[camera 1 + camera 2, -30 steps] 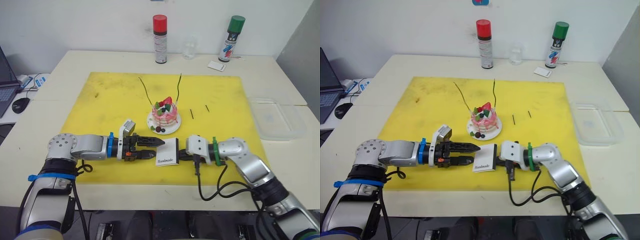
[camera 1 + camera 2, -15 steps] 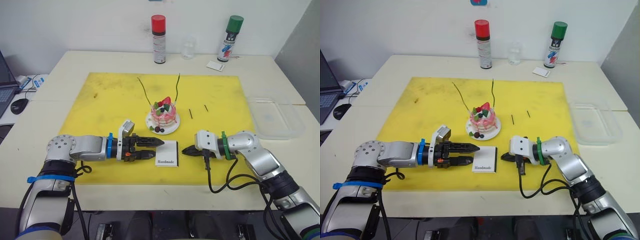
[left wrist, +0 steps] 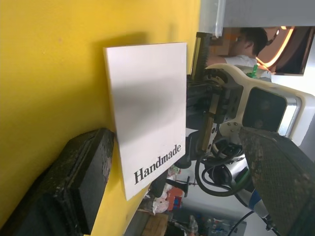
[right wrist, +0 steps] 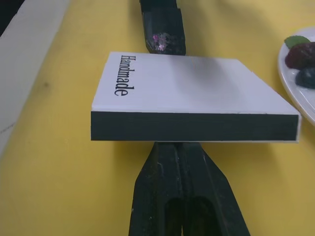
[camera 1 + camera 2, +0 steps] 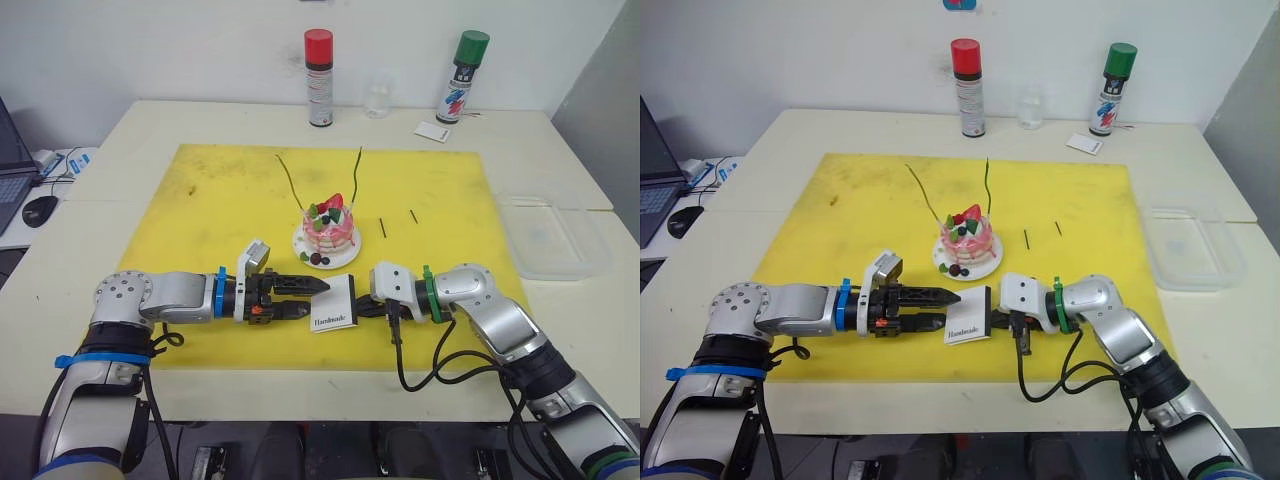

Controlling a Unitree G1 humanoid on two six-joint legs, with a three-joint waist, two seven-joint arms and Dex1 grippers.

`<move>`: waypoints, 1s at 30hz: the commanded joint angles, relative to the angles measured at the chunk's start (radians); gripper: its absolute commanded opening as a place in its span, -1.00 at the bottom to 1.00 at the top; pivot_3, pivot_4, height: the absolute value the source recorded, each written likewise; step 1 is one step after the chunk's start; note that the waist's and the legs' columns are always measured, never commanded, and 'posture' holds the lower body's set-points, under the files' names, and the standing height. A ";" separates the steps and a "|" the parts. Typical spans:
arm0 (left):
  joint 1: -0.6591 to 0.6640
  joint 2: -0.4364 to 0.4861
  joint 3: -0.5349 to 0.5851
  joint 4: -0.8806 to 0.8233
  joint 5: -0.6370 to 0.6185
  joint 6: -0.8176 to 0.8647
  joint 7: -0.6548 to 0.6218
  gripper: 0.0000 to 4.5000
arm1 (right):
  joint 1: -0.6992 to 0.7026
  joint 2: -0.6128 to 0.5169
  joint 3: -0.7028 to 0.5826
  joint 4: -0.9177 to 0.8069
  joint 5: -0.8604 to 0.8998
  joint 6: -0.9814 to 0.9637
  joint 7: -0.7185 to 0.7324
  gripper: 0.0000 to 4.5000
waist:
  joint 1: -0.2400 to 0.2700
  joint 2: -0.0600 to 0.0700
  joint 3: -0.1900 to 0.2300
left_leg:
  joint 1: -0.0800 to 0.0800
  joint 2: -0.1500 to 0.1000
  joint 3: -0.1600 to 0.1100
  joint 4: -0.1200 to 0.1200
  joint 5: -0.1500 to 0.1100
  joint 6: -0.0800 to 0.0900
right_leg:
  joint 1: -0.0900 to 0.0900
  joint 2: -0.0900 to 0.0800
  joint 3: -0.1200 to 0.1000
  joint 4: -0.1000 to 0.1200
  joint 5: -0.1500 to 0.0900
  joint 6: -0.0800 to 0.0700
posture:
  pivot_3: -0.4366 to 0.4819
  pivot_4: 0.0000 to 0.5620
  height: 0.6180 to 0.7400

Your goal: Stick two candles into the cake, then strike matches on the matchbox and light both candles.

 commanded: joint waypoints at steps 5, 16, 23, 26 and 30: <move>0.033 -0.011 -0.016 -0.059 -0.003 0.000 -0.008 1.00 | -0.016 -0.047 -0.008 0.026 -0.030 -0.056 0.009 -0.99 | 0.000 0.000 0.000 | 0.000 0.000 0.000 0.000 0.000 0.000 | 0.000 0.000 0.000 0.000 0.000 0.000 | -0.05 -0.47 1.00; 0.059 -0.006 -0.015 -0.097 -0.003 -0.018 0.000 1.00 | -0.075 -0.132 -0.027 0.084 -0.014 -0.131 0.068 -0.99 | 0.000 0.000 0.000 | 0.000 0.000 0.000 0.000 0.000 0.000 | 0.000 0.000 0.000 0.000 0.000 0.000 | -0.05 -0.47 1.00; 0.058 -0.001 -0.017 -0.097 -0.003 -0.017 -0.002 1.00 | -0.049 -0.094 -0.016 0.010 0.016 -0.050 0.063 -0.99 | 0.000 0.000 0.000 | 0.000 0.000 0.000 0.000 0.000 0.000 | 0.000 0.000 0.000 0.000 0.000 0.000 | -0.05 -0.47 1.00; 0.054 0.001 -0.019 -0.094 -0.003 -0.016 -0.003 1.00 | -0.044 -0.086 -0.013 -0.009 0.017 -0.033 0.068 -0.99 | 0.000 0.000 0.000 | 0.000 0.000 0.000 0.000 0.000 0.000 | 0.000 0.000 0.000 0.000 0.000 0.000 | -0.05 -0.47 1.00; 0.056 0.005 -0.021 -0.099 -0.003 -0.016 -0.003 1.00 | -0.051 -0.087 -0.017 -0.027 0.020 -0.010 0.075 -0.99 | 0.000 0.000 0.000 | 0.000 0.000 0.000 0.000 0.000 0.000 | 0.000 0.000 0.000 0.000 0.000 0.000 | -0.05 -0.47 1.00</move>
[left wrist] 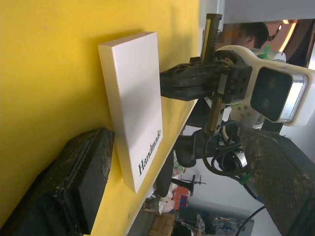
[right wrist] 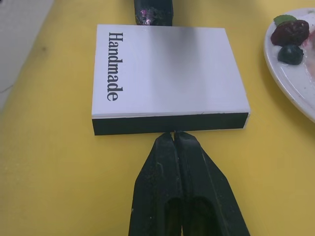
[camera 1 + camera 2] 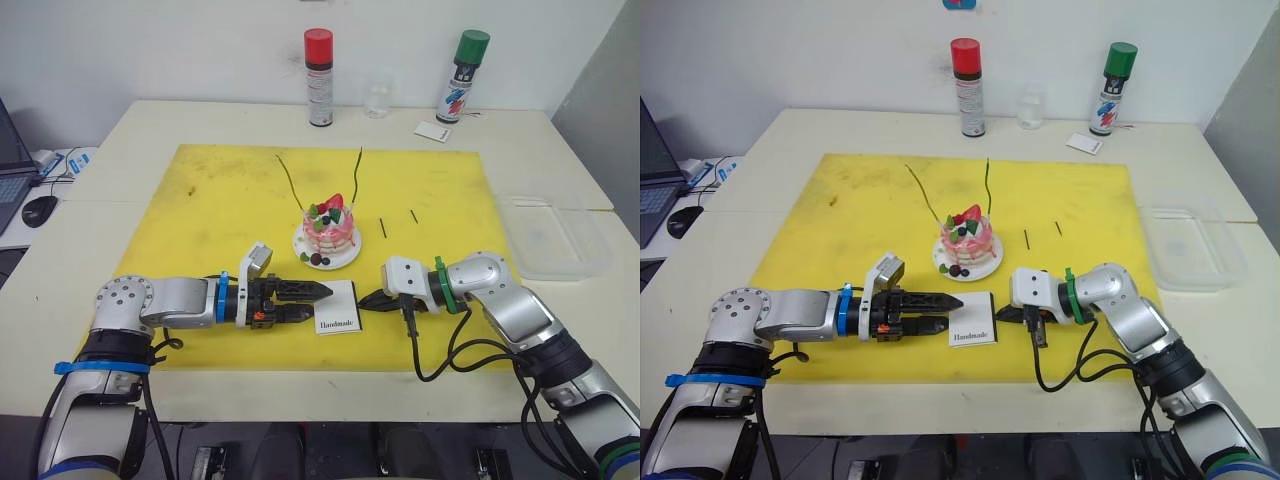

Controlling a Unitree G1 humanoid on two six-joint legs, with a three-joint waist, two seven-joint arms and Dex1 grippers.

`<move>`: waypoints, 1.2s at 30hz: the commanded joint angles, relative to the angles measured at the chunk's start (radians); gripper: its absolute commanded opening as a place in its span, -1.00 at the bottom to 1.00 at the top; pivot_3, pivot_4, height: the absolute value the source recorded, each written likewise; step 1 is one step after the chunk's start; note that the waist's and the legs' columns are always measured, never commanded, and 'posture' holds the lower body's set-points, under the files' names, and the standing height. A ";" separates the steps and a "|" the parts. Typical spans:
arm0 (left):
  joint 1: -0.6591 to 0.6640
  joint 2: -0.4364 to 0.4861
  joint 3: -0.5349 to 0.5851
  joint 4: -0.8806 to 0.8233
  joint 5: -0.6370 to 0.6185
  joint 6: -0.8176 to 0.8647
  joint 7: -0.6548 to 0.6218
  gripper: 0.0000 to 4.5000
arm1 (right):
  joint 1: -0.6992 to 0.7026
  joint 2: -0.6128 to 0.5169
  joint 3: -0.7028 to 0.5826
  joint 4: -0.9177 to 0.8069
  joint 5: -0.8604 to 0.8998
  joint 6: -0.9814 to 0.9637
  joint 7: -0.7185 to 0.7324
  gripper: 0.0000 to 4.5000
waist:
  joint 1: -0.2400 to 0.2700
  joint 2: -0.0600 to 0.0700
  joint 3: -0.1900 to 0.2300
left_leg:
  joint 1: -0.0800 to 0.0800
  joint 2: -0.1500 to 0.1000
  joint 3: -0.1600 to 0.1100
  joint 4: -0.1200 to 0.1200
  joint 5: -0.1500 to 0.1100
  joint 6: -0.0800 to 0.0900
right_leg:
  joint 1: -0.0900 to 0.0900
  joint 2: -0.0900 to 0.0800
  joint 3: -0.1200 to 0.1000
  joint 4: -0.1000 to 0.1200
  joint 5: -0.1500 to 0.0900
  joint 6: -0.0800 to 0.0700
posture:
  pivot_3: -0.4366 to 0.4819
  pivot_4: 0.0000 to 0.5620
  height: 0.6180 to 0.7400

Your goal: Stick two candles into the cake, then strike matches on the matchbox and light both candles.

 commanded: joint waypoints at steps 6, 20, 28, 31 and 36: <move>0.018 0.009 -0.024 -0.022 -0.004 0.011 -0.003 1.00 | -0.032 -0.009 -0.018 -0.039 0.011 0.052 0.012 -0.99 | 0.000 0.000 0.000 | 0.000 0.000 0.000 0.000 0.000 0.000 | 0.000 0.000 0.000 0.000 0.000 0.000 | -0.05 -0.47 1.00; 0.016 0.006 -0.027 -0.019 -0.004 0.010 0.000 1.00 | -0.036 0.042 -0.003 -0.045 0.036 0.113 0.005 -0.99 | 0.000 0.000 0.000 | 0.000 0.000 0.000 0.000 0.000 0.000 | 0.000 0.000 0.000 0.000 0.000 0.000 | -0.05 -0.47 1.00; 0.014 0.002 -0.029 -0.024 -0.004 0.011 -0.007 1.00 | -0.052 0.080 -0.001 -0.036 0.031 0.130 -0.013 -0.99 | 0.000 0.000 0.000 | 0.000 0.000 0.000 0.000 0.000 0.000 | 0.000 0.000 0.000 0.000 0.000 0.000 | -0.05 -0.47 1.00; 0.012 0.002 -0.030 -0.024 -0.004 0.011 -0.008 1.00 | -0.060 0.088 0.002 -0.033 0.030 0.133 -0.019 -0.99 | 0.000 0.000 0.000 | 0.000 0.000 0.000 0.000 0.000 0.000 | 0.000 0.000 0.000 0.000 0.000 0.000 | -0.05 -0.47 1.00; 0.009 -0.001 -0.031 -0.023 -0.004 0.010 -0.007 1.00 | -0.073 0.111 0.007 -0.036 0.034 0.152 -0.025 -0.99 | 0.000 0.000 0.000 | 0.000 0.000 0.000 -0.001 0.000 0.000 | -0.001 0.000 0.000 0.000 0.000 0.000 | -0.05 -0.47 1.00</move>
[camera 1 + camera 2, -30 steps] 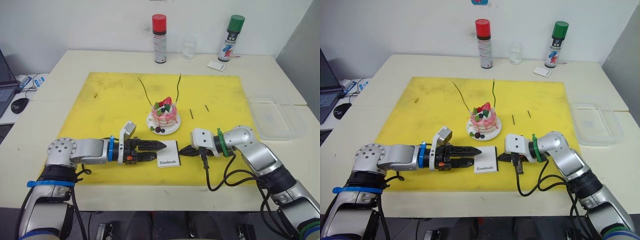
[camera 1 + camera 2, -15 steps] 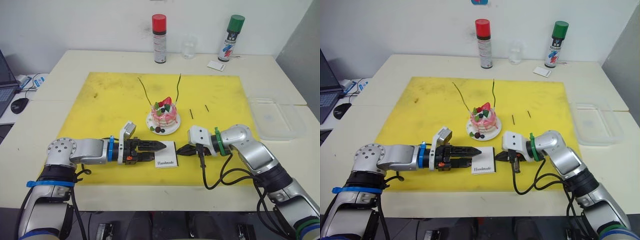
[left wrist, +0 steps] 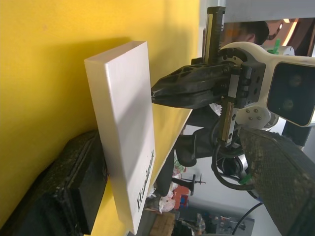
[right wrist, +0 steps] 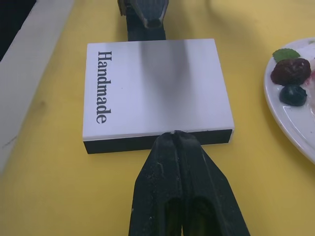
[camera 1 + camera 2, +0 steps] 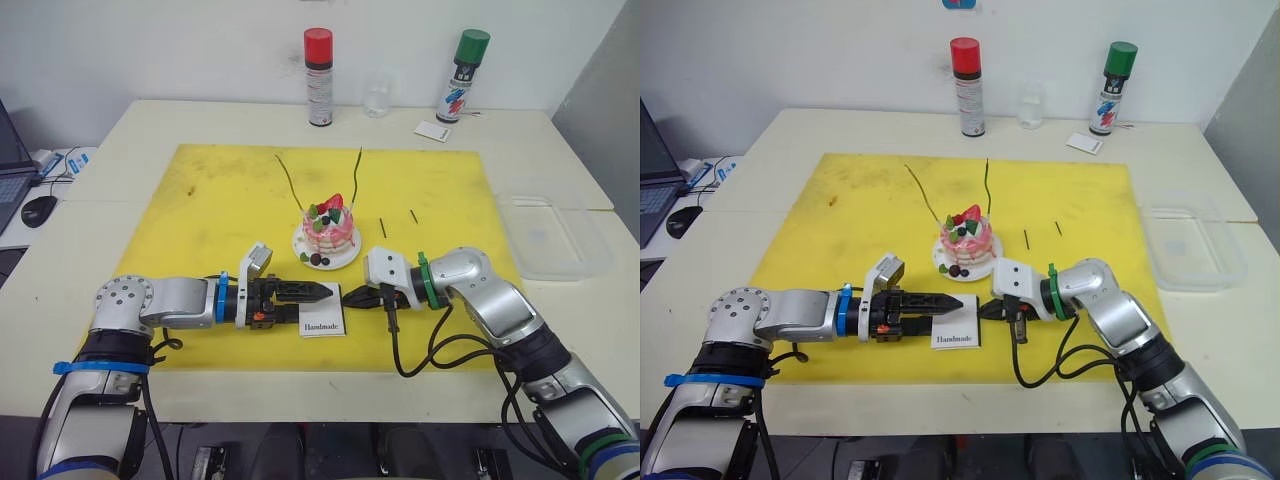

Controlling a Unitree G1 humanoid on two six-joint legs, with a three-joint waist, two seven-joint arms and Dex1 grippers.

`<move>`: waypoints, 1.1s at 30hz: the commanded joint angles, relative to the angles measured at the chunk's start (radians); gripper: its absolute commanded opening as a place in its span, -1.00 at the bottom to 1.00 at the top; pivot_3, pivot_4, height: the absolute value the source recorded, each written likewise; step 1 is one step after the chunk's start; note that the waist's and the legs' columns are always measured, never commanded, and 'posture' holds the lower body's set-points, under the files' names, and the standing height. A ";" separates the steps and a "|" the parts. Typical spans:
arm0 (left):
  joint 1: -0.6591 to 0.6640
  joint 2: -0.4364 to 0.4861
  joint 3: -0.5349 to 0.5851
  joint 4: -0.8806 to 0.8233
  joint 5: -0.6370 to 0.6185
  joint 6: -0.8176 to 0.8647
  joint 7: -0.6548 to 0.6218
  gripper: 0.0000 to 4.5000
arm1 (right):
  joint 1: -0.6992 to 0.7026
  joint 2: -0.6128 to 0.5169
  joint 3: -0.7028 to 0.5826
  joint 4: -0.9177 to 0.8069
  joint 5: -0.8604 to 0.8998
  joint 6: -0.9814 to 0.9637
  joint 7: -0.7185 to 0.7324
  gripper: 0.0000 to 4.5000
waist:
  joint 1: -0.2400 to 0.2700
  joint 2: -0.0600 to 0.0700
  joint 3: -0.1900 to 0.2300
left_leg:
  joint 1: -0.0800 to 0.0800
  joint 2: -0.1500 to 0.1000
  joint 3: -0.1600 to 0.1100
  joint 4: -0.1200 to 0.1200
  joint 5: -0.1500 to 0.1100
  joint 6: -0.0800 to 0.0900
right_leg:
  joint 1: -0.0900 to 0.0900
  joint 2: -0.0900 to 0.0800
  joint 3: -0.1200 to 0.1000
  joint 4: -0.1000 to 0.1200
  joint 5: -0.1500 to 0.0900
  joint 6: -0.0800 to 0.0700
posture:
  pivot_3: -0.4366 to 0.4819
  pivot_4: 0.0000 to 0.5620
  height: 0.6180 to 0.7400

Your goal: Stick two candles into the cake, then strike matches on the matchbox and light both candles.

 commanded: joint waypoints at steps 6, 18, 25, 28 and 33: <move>0.012 -0.003 -0.027 -0.025 -0.003 0.008 -0.002 1.00 | -0.031 0.007 -0.007 -0.022 0.013 0.016 0.002 -0.99 | 0.000 0.000 0.000 | 0.000 0.000 0.000 0.000 0.000 0.000 | 0.000 0.000 0.000 0.000 0.000 0.000 | -0.05 -0.47 1.00; 0.030 0.004 -0.042 -0.048 -0.003 0.002 -0.005 1.00 | -0.006 -0.041 0.010 -0.068 0.021 0.028 0.037 -0.99 | 0.000 0.000 0.000 | 0.000 0.000 0.000 -0.001 0.000 0.000 | 0.000 0.000 0.000 0.000 0.000 0.000 | -0.05 -0.47 1.00; 0.038 0.015 -0.047 -0.060 -0.003 0.001 -0.014 1.00 | 0.010 -0.026 0.036 -0.084 0.028 0.040 0.032 -0.99 | 0.000 0.000 0.000 | 0.000 0.000 0.000 -0.001 0.000 0.000 | 0.000 0.000 0.000 -0.001 0.000 0.000 | -0.05 -0.47 1.00; 0.040 0.020 -0.048 -0.064 -0.003 -0.001 -0.016 1.00 | 0.010 -0.020 0.041 -0.081 0.028 0.039 0.026 -0.99 | 0.000 0.000 0.000 | 0.000 0.000 0.000 -0.001 0.000 0.000 | 0.000 0.000 0.000 -0.001 0.000 0.000 | -0.05 -0.47 1.00; 0.044 0.017 -0.048 -0.072 -0.003 -0.006 -0.017 1.00 | -0.002 0.006 0.042 -0.062 0.026 0.035 0.011 -0.99 | -0.001 0.000 0.000 | 0.000 0.000 0.000 -0.001 0.000 0.000 | 0.000 0.000 0.000 -0.001 0.000 0.000 | -0.05 -0.47 1.00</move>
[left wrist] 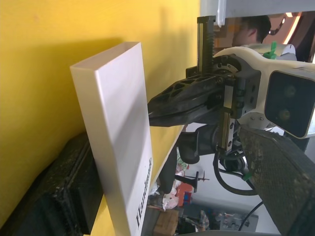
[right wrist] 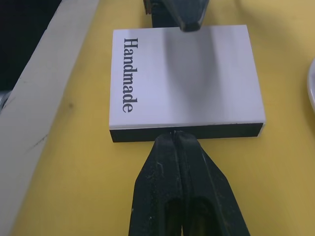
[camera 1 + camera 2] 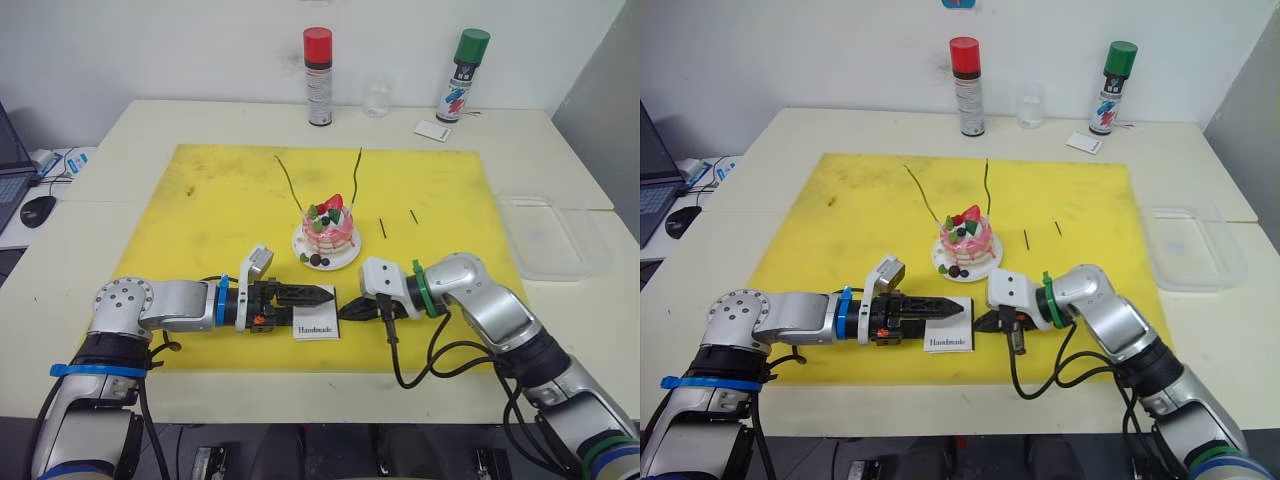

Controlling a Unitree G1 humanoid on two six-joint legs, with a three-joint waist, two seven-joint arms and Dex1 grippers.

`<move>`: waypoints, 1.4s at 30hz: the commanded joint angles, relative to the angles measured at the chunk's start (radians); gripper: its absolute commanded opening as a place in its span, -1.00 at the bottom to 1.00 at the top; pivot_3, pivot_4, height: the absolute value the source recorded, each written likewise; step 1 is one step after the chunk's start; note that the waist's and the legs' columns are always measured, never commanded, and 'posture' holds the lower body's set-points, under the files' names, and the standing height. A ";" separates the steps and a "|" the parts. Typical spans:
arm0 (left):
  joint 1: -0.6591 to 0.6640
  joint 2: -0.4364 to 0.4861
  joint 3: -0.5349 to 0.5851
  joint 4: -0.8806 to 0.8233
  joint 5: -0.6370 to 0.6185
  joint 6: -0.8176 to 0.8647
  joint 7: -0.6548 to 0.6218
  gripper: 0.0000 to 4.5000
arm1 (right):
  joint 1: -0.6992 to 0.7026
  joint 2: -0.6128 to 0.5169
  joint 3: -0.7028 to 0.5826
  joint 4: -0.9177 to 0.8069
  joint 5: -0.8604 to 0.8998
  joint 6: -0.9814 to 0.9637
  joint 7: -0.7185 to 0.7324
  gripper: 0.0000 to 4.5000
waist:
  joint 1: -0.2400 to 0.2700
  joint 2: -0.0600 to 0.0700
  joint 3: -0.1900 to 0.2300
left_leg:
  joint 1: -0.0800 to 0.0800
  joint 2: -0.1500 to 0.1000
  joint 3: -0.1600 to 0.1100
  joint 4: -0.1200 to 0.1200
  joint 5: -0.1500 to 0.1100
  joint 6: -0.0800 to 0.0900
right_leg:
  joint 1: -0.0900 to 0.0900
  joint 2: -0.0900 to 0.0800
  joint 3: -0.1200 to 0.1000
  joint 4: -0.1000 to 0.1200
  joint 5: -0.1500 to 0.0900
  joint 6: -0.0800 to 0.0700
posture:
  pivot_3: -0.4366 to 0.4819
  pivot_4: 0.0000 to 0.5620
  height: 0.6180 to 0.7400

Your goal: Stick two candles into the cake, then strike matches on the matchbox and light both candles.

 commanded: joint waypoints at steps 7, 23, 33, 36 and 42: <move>0.031 0.001 -0.032 -0.031 -0.003 0.009 -0.003 1.00 | -0.031 0.017 -0.003 0.023 -0.013 -0.040 -0.023 -0.99 | 0.000 0.000 0.000 | 0.000 0.000 0.000 0.000 0.000 0.000 | 0.000 0.000 0.000 0.000 0.000 0.000 | -0.05 -0.47 1.00; 0.051 0.027 -0.050 -0.092 -0.003 -0.016 0.038 1.00 | -0.034 -0.004 -0.036 0.061 -0.017 -0.054 -0.032 -0.99 | 0.000 0.000 0.000 | 0.000 0.000 0.000 0.000 0.000 0.000 | 0.000 0.000 0.000 0.000 0.000 0.000 | -0.05 -0.47 1.00; 0.085 0.073 -0.066 -0.129 -0.003 -0.056 0.074 0.32 | -0.014 -0.091 -0.096 0.044 0.012 -0.036 -0.039 -1.00 | -0.010 0.000 0.000 | 0.000 0.001 0.001 -0.001 0.000 0.000 | 0.000 0.000 0.001 0.000 0.000 -0.001 | -0.05 -0.47 1.00; 0.075 0.080 -0.070 -0.123 -0.003 -0.052 0.068 -0.08 | -0.005 -0.097 -0.108 0.022 0.022 -0.016 -0.046 -1.00 | -0.011 0.000 0.000 | 0.000 0.000 0.001 -0.001 0.000 0.000 | 0.000 0.000 0.001 0.000 0.000 -0.001 | -0.05 -0.47 1.00; 0.071 0.103 -0.065 -0.129 -0.003 -0.037 0.022 -0.89 | -0.004 -0.106 -0.136 -0.005 0.039 0.023 -0.059 -1.00 | -0.012 0.000 0.000 | 0.000 0.000 0.001 -0.001 0.000 0.000 | -0.001 0.000 0.001 0.000 0.000 -0.001 | -0.05 -0.47 1.00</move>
